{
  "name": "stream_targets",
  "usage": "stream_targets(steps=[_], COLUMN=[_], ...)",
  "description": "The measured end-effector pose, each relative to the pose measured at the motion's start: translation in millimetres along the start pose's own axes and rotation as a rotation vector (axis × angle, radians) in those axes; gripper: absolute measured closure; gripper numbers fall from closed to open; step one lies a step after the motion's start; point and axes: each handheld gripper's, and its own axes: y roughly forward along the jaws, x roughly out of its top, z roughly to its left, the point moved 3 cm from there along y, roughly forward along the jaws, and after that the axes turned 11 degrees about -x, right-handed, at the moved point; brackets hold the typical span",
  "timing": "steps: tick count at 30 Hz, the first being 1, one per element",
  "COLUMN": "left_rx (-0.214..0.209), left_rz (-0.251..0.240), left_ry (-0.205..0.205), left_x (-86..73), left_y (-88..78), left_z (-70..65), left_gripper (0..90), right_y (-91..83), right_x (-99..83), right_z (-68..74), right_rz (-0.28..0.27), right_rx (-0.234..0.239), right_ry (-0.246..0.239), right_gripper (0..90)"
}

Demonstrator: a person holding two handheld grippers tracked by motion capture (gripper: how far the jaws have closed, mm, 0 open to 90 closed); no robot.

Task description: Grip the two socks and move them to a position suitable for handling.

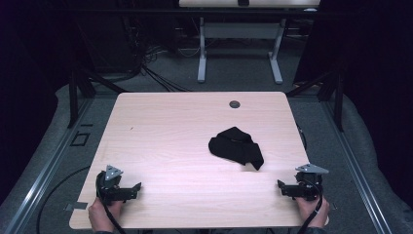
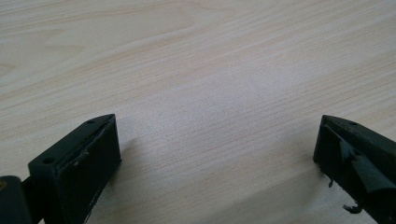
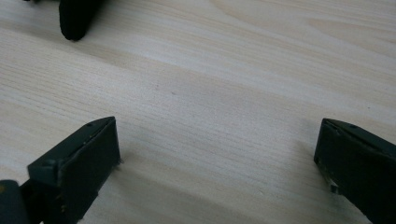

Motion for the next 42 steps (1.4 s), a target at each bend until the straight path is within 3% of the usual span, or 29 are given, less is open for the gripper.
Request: stream_targets(steps=[15,23,29,32,38,42], left_rx=[0.002,0.001,0.001,0.001,0.001,0.001], left_rz=[-0.002,-0.001,-0.001,-0.001,-0.001,-0.001], left_ry=[0.001,0.0,0.0,0.001,0.0,0.0], left_x=[0.1,0.1,0.1,0.1,0.1,0.1], left_y=[0.0,0.0,0.1,0.1,0.1,0.1], left_z=[-0.2,0.0,0.0,0.0,0.0,0.0], left_gripper=[0.7,0.7,0.7,0.7,0.6,0.7], right_y=[-0.1,-3.7,-21.9,-30.4,-25.7,-8.0], right_x=[1.0,8.6,35.4,59.2,86.3,103.5], right_z=[0.1,3.8,19.3,33.3,52.9,67.9], right_rz=[0.013,0.045,0.006,-0.005,-0.001,0.036], right_rx=[0.001,0.049,0.104,0.139,0.169,0.194], right_ry=[-0.003,-0.004,-0.041,-0.077,-0.121,-0.142], right_gripper=[0.0,0.0,0.0,0.0,0.0,0.7])
